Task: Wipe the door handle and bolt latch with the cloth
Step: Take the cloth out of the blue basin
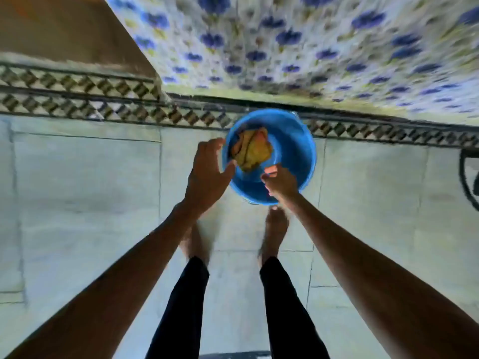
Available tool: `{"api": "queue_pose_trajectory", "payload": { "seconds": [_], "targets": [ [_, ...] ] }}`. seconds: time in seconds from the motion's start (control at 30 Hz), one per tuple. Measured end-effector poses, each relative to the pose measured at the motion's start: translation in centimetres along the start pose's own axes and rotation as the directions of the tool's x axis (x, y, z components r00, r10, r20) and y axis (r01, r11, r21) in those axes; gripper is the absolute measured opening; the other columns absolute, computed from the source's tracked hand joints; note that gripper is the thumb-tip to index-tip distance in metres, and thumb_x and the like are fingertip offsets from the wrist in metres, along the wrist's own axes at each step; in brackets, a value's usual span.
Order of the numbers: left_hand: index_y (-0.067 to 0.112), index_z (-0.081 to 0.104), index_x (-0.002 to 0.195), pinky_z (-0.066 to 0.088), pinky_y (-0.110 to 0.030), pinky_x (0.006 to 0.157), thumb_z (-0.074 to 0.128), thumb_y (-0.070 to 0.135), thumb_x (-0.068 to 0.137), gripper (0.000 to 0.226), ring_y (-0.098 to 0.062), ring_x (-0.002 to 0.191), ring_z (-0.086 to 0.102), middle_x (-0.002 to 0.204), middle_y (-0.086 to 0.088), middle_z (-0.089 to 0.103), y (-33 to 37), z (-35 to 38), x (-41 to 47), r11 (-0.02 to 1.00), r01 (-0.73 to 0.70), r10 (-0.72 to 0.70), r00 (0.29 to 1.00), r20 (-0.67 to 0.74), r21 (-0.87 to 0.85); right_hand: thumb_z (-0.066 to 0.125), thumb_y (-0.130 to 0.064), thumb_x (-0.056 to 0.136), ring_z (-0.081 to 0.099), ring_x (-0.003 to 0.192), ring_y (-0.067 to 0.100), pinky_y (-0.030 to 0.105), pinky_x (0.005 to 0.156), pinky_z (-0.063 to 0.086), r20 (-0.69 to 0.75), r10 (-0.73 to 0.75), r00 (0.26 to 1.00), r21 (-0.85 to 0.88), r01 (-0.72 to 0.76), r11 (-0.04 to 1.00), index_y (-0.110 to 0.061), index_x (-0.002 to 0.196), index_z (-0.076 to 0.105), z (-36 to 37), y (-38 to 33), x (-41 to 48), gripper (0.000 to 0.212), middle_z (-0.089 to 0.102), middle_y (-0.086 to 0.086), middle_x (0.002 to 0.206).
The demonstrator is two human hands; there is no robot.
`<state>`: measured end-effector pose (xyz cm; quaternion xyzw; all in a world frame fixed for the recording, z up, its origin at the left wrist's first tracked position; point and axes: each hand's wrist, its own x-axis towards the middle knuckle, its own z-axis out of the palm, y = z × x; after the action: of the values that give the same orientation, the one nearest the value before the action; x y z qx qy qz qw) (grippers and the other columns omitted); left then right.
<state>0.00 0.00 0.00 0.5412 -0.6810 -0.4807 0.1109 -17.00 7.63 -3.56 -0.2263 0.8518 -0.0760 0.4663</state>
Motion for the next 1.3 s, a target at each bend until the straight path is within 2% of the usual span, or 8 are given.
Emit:
{"api": "queue_pose_trajectory", "payload": {
  "seconds": [0.17, 0.33, 0.4, 0.53, 0.63, 0.83, 1.17, 1.3],
  "targets": [
    [0.003, 0.037, 0.148, 0.043, -0.039, 0.103, 0.055, 0.025, 0.089, 0.065, -0.028, 0.125, 0.046, 0.136, -0.016, 0.046, -4.6, 6.6, 3.1, 0.997, 0.052, -0.056, 0.996, -0.069, -0.059, 0.056, -0.023, 0.077, 0.058, 0.114, 0.039, 0.041, 0.095, 0.046, -0.071, 0.08, 0.994, 0.004, -0.08, 0.997, -0.003, 0.12, 0.056, 4.1, 0.4, 9.0, 0.048, 0.063, 0.024, 0.121],
    [0.008, 0.032, 0.152, 0.034, 0.001, 0.096, 0.049, -0.004, 0.095, 0.062, -0.012, 0.128, 0.046, 0.143, -0.008, 0.045, -6.5, 9.3, 3.6, 0.996, 0.03, -0.047, 0.975, -0.219, -0.082, 0.065, -0.032, 0.069, 0.055, 0.116, 0.036, 0.04, 0.095, 0.047, -0.167, 0.087, 0.982, -0.071, -0.1, 0.993, -0.012, 0.121, 0.053, 6.4, 1.1, 14.8, 0.057, 0.058, 0.016, 0.124],
    [0.009, 0.032, 0.153, 0.033, 0.005, 0.093, 0.049, -0.004, 0.095, 0.061, -0.011, 0.128, 0.046, 0.144, -0.007, 0.044, -6.5, 9.5, 3.6, 0.996, 0.038, -0.057, 0.97, -0.235, -0.085, 0.062, -0.034, 0.064, 0.061, 0.112, 0.033, 0.035, 0.09, 0.05, -0.163, 0.069, 0.984, -0.085, -0.083, 0.993, -0.016, 0.118, 0.061, 6.3, 1.3, 15.6, 0.057, 0.067, 0.013, 0.116],
    [0.012, 0.032, 0.153, 0.041, -0.012, 0.094, 0.048, -0.002, 0.096, 0.061, -0.014, 0.127, 0.049, 0.142, -0.007, 0.045, -5.9, 9.0, 3.5, 0.996, 0.051, -0.065, 0.975, -0.212, -0.073, 0.055, -0.034, 0.072, 0.064, 0.101, 0.032, 0.031, 0.081, 0.048, -0.129, 0.035, 0.991, 0.079, -0.025, 0.997, -0.016, 0.097, 0.067, 5.7, 1.0, 14.9, 0.033, 0.07, 0.013, 0.104],
    [0.016, 0.031, 0.152, 0.05, -0.033, 0.093, 0.049, -0.001, 0.096, 0.062, -0.021, 0.123, 0.051, 0.138, -0.008, 0.046, -5.1, 8.2, 3.3, 0.993, 0.103, -0.112, 0.983, -0.144, -0.064, 0.051, -0.031, 0.067, 0.056, 0.074, 0.02, 0.028, 0.066, 0.041, -0.147, 0.012, 0.989, 0.303, 0.033, 0.952, -0.021, 0.067, 0.046, 4.4, 0.5, 12.4, 0.011, 0.059, -0.002, 0.071],
    [0.01, 0.039, 0.149, 0.049, -0.051, 0.096, 0.056, 0.018, 0.1, 0.052, -0.033, 0.123, 0.049, 0.139, -0.015, 0.041, -1.8, 4.4, 1.5, 0.963, 0.261, -0.264, 0.963, -0.057, -0.063, 0.057, -0.006, 0.075, 0.055, 0.071, 0.021, 0.041, 0.068, 0.05, -0.067, 0.0, 0.998, 0.517, 0.035, 0.855, -0.019, 0.074, 0.042, -2.4, -1.3, 4.3, 0.02, 0.054, 0.009, 0.078],
    [0.01, 0.06, 0.127, 0.049, -0.028, 0.095, 0.064, 0.012, 0.099, 0.029, -0.024, 0.117, 0.059, 0.127, -0.01, 0.057, 15.1, -11.8, -7.4, 0.864, 0.318, -0.344, 0.939, 0.004, -0.391, 0.056, 0.001, 0.079, 0.064, 0.067, 0.014, 0.029, 0.061, 0.052, 0.173, -0.201, 0.964, 0.765, -0.003, 0.644, -0.016, 0.084, 0.053, -18.2, -14.5, -24.5, 0.018, 0.063, 0.004, 0.081],
    [0.017, 0.06, 0.115, 0.05, -0.009, 0.08, 0.065, 0.024, 0.096, 0.02, -0.012, 0.106, 0.063, 0.113, -0.002, 0.068, 25.8, -24.3, -13.6, 0.637, 0.288, -0.323, 0.942, 0.091, -0.715, 0.057, 0.003, 0.077, 0.07, 0.084, 0.021, 0.031, 0.063, 0.058, 0.361, -0.349, 0.865, 0.835, -0.133, 0.534, -0.01, 0.11, 0.057, -25.5, -21.9, -39.6, 0.035, 0.069, 0.01, 0.1]
  ]
}}
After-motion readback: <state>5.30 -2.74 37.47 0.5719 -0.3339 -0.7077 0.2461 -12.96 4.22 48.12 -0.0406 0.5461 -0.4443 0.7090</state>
